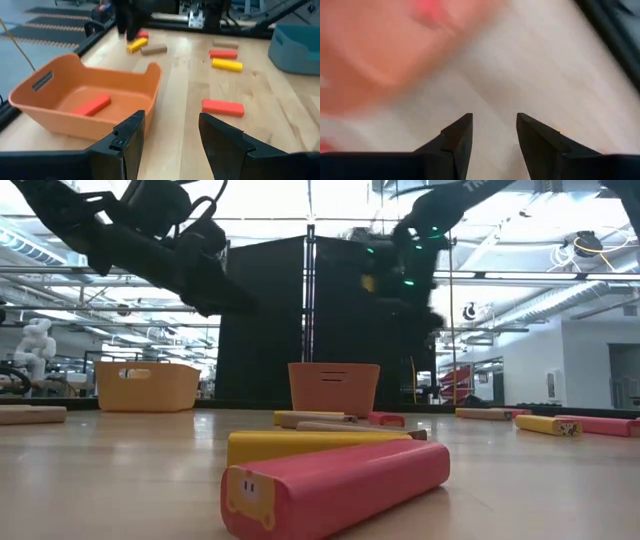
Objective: Sort blocks
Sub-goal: Put the orange block into the orange bin
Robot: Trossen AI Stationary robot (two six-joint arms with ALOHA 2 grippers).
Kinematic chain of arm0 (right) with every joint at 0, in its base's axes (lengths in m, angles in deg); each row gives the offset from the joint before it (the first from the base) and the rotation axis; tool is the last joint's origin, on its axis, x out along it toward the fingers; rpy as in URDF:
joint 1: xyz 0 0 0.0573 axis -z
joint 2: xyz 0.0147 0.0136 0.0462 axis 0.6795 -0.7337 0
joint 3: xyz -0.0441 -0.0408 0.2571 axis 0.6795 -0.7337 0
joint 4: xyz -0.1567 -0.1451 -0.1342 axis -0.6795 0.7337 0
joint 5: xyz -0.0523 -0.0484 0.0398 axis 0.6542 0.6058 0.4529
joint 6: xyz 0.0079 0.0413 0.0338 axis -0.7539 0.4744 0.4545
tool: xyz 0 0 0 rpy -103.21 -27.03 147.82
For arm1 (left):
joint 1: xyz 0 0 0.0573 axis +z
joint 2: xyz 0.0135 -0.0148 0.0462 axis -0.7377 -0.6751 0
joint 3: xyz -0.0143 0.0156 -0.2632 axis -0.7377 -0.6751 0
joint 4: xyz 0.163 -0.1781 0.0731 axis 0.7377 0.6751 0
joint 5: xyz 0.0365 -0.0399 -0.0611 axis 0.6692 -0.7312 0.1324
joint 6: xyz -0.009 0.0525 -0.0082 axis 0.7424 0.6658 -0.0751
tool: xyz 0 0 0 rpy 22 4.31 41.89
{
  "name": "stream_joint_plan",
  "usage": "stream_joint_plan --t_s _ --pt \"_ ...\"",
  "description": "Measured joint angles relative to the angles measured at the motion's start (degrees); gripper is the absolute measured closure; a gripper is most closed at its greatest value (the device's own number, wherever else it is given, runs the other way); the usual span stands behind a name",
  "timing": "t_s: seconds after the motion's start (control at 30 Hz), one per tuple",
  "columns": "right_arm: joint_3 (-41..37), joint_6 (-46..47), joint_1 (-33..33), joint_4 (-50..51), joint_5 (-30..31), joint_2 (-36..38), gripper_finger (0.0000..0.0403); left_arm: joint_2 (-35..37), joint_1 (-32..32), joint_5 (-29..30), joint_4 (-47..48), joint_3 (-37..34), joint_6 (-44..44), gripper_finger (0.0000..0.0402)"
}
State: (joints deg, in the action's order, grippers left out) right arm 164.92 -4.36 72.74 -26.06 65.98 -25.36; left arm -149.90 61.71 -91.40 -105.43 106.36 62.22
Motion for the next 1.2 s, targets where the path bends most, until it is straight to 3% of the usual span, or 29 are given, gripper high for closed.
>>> stream_joint_plan --t_s 0.1,0.23,0.5,1.0,1.2 --pt "-2.05 0.73 4.13 5.61 2.94 2.62 0.0262 0.0 0.0 -0.02 1.63 0.0 0.0 0.0217" --pt "-5.35 2.84 11.36 10.23 2.2 4.68 0.0263 0.0 -0.08 -0.02 2.33 0.0 -0.06 0.0217" --pt "-7.06 3.09 22.01 10.69 3.7 4.47 0.0262 0.0 -0.11 -0.02 3.05 -0.02 -1.44 0.0217" --pt "-7.09 -4.81 28.41 10.25 3.46 -3.15 0.0154 0.0 -0.11 -0.02 0.69 -0.02 0.02 0.0217" --pt "-7.09 -5.7 30.58 10.78 -2.18 -4.93 0.0145 0.0 -0.04 -0.02 0.25 -0.02 0.52 0.0217"
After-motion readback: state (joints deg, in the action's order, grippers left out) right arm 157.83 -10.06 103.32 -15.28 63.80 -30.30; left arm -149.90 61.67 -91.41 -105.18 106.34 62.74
